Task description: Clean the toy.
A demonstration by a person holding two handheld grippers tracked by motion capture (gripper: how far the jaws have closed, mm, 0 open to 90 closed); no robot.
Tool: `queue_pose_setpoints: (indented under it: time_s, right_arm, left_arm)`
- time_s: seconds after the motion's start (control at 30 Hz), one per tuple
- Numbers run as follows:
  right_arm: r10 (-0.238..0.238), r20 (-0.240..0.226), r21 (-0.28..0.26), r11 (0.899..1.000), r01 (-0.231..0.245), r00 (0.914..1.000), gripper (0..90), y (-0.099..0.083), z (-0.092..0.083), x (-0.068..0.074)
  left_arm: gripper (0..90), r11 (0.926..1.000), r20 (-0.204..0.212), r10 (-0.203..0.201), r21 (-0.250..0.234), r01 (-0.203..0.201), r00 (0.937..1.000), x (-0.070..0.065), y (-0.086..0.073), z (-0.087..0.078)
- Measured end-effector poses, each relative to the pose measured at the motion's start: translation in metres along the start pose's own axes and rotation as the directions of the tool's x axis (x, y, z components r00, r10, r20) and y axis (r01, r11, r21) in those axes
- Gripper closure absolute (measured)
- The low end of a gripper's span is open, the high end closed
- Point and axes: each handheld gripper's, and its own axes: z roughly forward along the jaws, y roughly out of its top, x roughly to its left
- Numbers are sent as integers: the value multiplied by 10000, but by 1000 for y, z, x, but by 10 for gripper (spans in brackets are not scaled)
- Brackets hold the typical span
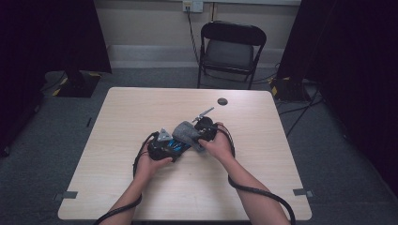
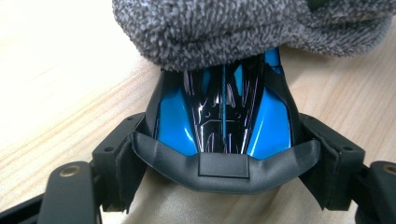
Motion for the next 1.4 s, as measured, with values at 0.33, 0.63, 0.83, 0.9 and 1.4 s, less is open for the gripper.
queue_pose_setpoints:
  time_s: [0.33, 0.63, 0.83, 0.9, 1.4]
  right_arm:
    - [468, 453, 95, 9988, -472, 9979, 739, 4, 2, -16]
    - [1027, 562, 94, 9946, -1034, 9931, 737, 2, 3, -28]
    - [1283, 607, 136, 9915, -1294, 9899, 737, -5, 2, -38]
    - [1367, 617, 129, 9904, -1378, 9887, 737, -8, 2, -41]
    - [1832, 893, 7, 9829, -1840, 9790, 736, -36, -6, -61]
  left_arm:
    - [241, 10000, -1, -5, 0, 5, 10000, 0, 0, 0]
    - [241, 10000, 0, 20, -4, -20, 10000, 0, 0, 0]
    - [241, 10000, -7, 2, -2, -2, 10000, 0, 0, 0]
    - [241, 10000, -3, 3, -1, -3, 10000, 0, 0, 0]
    - [241, 10000, 5, -9, 1, 9, 10000, 0, 0, 0]
